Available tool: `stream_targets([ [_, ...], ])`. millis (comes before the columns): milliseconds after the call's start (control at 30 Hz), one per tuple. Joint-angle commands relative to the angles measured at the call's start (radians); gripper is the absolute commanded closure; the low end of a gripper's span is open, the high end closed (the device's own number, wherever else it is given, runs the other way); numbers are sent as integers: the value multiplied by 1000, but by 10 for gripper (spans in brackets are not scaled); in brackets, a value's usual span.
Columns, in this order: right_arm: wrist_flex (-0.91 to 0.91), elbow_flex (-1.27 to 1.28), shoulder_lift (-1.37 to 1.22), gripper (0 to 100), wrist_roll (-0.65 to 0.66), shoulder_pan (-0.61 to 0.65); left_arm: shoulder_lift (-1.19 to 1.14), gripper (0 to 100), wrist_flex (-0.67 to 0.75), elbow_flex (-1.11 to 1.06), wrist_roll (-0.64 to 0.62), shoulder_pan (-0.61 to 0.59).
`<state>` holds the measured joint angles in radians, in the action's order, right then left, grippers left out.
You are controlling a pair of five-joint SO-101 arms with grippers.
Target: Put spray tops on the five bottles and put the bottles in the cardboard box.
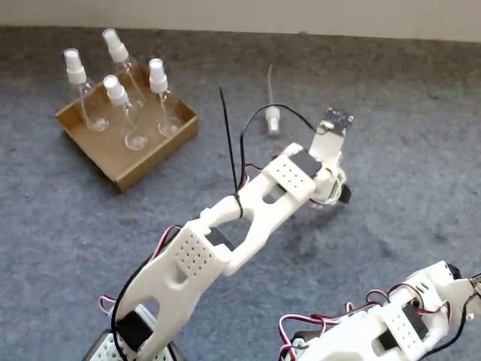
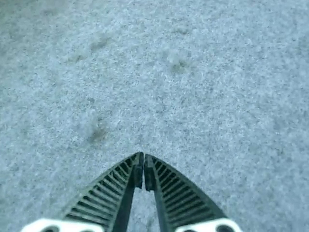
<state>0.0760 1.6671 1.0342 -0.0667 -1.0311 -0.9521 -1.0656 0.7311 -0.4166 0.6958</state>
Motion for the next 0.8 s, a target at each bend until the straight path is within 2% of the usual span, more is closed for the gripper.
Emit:
stream_targets([
  [0,1,101,16,993,-9,-12,15,710,11,36,-8,10],
  [100,1,101,16,993,-9,-12,27,749,11,36,-5,7],
  [333,1,101,16,993,-9,-12,30,950,9,36,-2,-1],
  [467,1,101,16,993,-9,-12,33,965,-12,38,-2,-33],
  [567,1,101,16,993,-9,-12,48,965,-91,73,-2,-65],
  [767,1,101,16,993,-9,-8,124,965,-361,229,-2,-102],
])
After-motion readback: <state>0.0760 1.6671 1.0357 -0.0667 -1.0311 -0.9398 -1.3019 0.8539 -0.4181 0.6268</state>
